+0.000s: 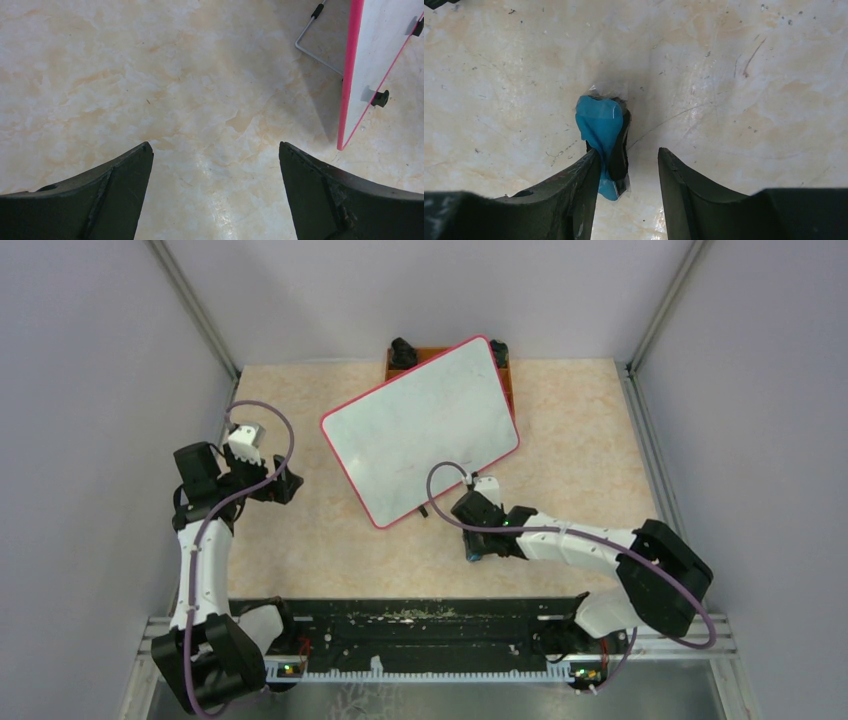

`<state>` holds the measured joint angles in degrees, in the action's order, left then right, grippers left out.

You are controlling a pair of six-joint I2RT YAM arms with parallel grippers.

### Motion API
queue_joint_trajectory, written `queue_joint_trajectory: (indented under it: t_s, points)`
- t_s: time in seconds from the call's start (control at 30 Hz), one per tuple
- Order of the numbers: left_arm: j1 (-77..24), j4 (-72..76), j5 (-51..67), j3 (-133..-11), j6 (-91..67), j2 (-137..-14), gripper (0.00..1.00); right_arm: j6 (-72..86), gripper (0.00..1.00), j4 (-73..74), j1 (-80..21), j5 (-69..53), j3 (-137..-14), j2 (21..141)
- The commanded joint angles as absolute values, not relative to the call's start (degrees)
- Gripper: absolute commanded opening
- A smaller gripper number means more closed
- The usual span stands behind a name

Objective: Erase the whiteboard

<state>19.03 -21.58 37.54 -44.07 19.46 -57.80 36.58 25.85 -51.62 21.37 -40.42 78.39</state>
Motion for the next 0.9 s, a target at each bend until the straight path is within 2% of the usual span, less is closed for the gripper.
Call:
queue_joint_trajectory:
  t_s: [0.0, 0.13, 0.37, 0.87]
  points:
    - [19.3, -22.1, 38.8, -43.3, 20.4, -56.8, 1.0, 37.4, 0.47, 25.4, -52.5, 19.8, -40.2, 75.5]
    - [19.3, -22.1, 39.2, -43.2, 20.3, -56.8, 1.0, 37.3, 0.48, 29.7, -52.5, 23.3, -41.0, 71.3]
    - [19.4, -22.1, 39.4, -42.9, 20.3, -56.9, 1.0, 36.7, 0.49, 29.1, -52.5, 23.1, -38.3, 64.4]
    - [19.5, -22.8, 39.8, -42.8, 20.9, -56.8, 1.0, 38.1, 0.48, 30.8, -52.5, 26.8, -37.2, 63.9]
